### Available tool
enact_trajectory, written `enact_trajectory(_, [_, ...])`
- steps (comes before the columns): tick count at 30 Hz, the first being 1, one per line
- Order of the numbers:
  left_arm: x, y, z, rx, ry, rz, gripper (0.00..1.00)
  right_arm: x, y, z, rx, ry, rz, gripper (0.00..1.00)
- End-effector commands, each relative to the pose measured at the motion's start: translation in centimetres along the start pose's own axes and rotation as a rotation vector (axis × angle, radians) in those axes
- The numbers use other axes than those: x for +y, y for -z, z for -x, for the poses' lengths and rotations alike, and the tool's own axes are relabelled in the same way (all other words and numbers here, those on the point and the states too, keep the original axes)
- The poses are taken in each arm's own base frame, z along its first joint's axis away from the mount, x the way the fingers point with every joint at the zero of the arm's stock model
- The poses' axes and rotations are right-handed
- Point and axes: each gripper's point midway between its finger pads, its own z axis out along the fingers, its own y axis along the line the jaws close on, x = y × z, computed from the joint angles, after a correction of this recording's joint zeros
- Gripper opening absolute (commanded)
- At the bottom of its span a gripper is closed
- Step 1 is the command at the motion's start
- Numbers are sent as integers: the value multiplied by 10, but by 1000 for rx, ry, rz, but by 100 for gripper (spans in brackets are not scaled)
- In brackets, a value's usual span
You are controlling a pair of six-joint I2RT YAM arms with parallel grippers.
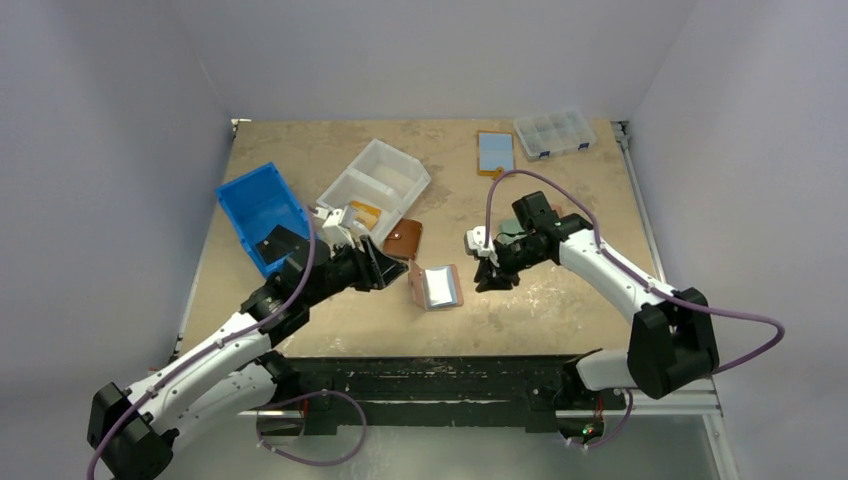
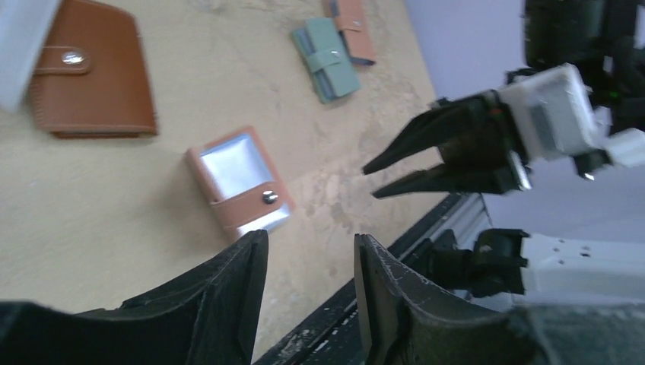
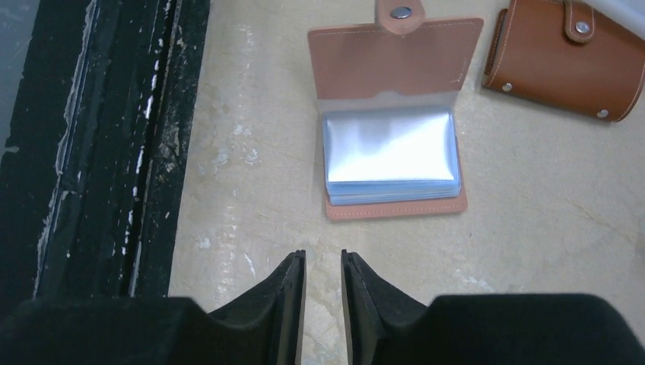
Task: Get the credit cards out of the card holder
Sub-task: Remove the credit card from the card holder.
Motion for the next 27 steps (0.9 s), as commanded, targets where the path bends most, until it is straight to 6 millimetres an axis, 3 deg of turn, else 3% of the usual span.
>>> enact_trajectory(1, [-66, 1, 1, 16, -22, -277, 45, -20, -6, 4, -11, -118, -65, 24])
enact_trajectory(5, [-78, -23, -38, 99, -65, -249, 39, -39, -14, -5, 15, -256, -118, 2])
enact_trajectory(8, [-62, -48, -66, 164, -70, -152, 33, -52, -15, -11, 48, -335, -162, 0])
enact_trajectory(10, [-37, -62, -78, 175, -65, -48, 29, -60, -13, -13, 63, -362, -203, 0])
enact_trajectory(17, [24, -78, -86, 140, -90, 221, 28, -69, -5, -17, 74, -388, -265, 0])
enact_trajectory(27, [62, -78, -97, 144, -102, 356, 30, -66, -7, -17, 65, -392, -245, 0])
